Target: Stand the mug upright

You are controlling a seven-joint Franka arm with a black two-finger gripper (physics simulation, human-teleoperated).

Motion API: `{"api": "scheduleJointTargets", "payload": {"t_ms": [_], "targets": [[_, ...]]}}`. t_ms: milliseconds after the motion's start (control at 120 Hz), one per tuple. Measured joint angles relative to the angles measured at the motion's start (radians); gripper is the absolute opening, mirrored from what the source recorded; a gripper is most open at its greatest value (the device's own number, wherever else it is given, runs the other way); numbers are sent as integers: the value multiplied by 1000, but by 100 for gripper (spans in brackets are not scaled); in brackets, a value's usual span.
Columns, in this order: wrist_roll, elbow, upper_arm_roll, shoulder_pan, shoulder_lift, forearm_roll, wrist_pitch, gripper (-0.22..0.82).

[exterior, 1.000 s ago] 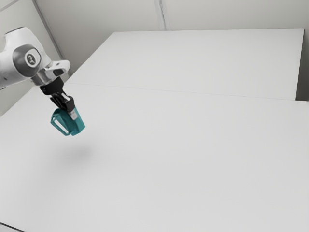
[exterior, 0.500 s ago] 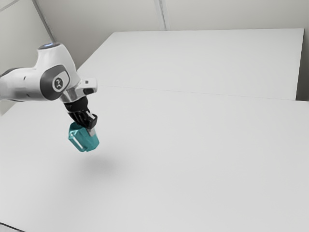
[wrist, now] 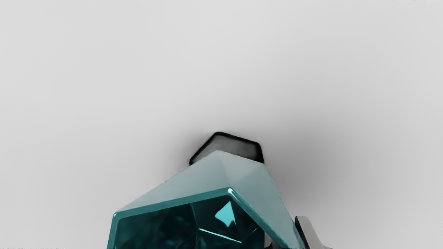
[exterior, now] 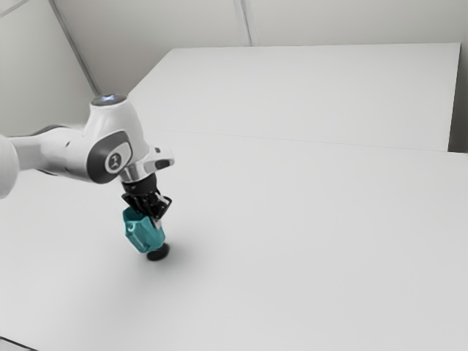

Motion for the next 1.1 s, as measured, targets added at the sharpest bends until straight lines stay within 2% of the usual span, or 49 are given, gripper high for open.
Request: {"api": "scheduleJointTargets", "payload": {"t_ms": [333, 617, 792, 925, 1100], "targets": [[-131, -39, -13, -7, 30, 4, 98, -17], [-181, -29, -21, -17, 22, -10, 127, 10], [-196, 30, -26, -36, -2, -16, 118, 36], [-206, 161, -26, -40, 1, -20, 27, 46], [-216, 317, -26, -40, 29, -21, -125, 53]]}}
